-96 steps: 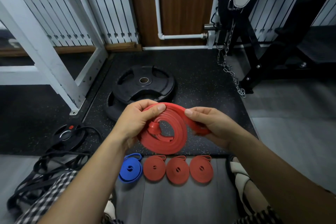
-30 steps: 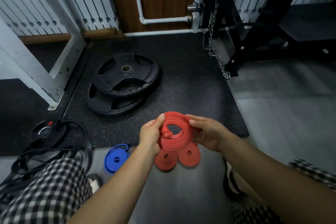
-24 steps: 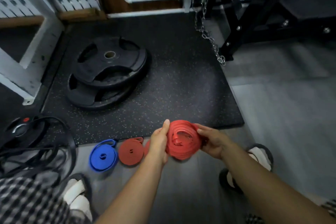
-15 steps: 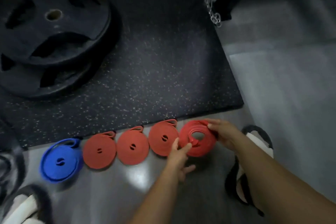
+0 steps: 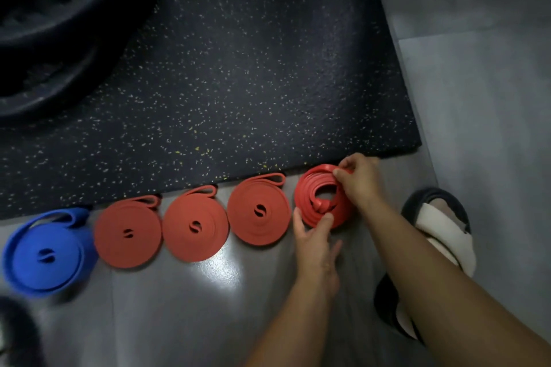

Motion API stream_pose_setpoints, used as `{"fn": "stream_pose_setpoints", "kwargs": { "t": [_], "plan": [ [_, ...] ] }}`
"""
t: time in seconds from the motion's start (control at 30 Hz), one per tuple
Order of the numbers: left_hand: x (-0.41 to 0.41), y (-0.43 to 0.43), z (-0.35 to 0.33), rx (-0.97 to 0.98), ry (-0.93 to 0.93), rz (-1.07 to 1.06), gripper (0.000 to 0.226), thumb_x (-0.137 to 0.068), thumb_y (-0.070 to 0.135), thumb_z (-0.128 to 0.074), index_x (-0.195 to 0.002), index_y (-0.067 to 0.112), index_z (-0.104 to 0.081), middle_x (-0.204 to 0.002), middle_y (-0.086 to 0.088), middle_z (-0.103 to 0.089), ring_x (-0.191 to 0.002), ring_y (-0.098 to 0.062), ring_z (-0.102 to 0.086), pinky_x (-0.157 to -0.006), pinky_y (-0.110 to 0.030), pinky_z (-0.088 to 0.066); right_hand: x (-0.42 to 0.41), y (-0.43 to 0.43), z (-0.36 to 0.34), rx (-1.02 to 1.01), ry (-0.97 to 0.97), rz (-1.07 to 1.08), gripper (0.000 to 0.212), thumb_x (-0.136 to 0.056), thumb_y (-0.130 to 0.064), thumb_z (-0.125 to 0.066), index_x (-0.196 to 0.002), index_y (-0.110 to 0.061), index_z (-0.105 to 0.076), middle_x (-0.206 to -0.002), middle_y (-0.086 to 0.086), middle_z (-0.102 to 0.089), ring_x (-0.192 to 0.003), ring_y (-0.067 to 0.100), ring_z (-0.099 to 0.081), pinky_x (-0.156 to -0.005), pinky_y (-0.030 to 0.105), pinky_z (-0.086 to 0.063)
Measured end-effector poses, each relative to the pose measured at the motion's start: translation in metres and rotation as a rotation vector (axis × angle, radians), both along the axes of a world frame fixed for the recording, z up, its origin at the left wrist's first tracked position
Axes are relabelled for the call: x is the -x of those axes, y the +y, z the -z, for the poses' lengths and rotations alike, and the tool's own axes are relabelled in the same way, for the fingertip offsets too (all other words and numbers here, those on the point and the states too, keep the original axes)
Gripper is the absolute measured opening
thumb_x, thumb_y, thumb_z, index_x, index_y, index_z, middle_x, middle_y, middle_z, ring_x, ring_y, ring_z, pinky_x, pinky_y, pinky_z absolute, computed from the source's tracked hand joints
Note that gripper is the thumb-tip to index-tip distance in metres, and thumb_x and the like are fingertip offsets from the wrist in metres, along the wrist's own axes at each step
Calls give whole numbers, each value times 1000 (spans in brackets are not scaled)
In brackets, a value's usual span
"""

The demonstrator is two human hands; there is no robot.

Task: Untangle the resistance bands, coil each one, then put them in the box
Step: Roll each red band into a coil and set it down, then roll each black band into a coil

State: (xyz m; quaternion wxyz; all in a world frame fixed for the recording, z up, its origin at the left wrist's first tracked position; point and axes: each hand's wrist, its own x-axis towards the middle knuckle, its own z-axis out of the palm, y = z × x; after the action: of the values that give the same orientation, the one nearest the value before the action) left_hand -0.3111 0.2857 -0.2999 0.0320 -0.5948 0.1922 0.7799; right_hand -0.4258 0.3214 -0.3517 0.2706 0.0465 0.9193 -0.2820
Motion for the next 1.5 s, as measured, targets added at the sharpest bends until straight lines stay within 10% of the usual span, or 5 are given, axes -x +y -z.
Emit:
{"fn": "stream_pose_setpoints", "kwargs": {
  "t": [0.4,0.57,1.07,1.33,1.5],
  "plan": [
    [-7,-17,-15,-34,20,236,79,-86,19,-62,-146,34,-13,-142,-2,-36,-121,-25,-41,-84,-39,-42,22,-5,5,2,-132,339,73,-70,-18,-79,-127,3,-40,-133,23,-40,-111,35,-52,-92,36,-45],
    [-39,-44,-43,-12,73,343,73,-85,21,-63,-145,27,-21,-125,0,-43,-113,-23,-46,-79,-38,-47,44,32,62,198,-230,450,125,-10,-62,-84,-117,-4,-57,-123,14,-57,-98,31,-63,-86,42,-53],
    [-213,-201,-228,468,130,251,12,-89,11,-56,-99,15,-51,-82,-7,-64,-57,-12,-65,-54,-24,-54,-55,-26,-131,74,-159,28,14,-79,-22,-65,-81,-8,-61,-84,17,-58,-67,21,-58,-66,32,-41],
    [-361,-325,-366,835,32,-263,19,-95,13,-46,-77,13,-47,-76,-6,-50,-58,-12,-56,-56,-23,-45,-195,-173,-264,119,-56,-724,42,-90,-5,-53,-50,-12,-44,-42,-2,-43,-46,12,-38,-45,22,-32],
    [-399,-340,-368,760,71,-514,17,-94,13,-48,-77,12,-46,-82,-6,-48,-67,-13,-50,-60,-24,-42,-287,-259,-264,120,-125,-1046,14,-90,-6,-53,-81,1,-61,-84,29,-61,-67,19,-48,-65,33,-45]
  ]
}}
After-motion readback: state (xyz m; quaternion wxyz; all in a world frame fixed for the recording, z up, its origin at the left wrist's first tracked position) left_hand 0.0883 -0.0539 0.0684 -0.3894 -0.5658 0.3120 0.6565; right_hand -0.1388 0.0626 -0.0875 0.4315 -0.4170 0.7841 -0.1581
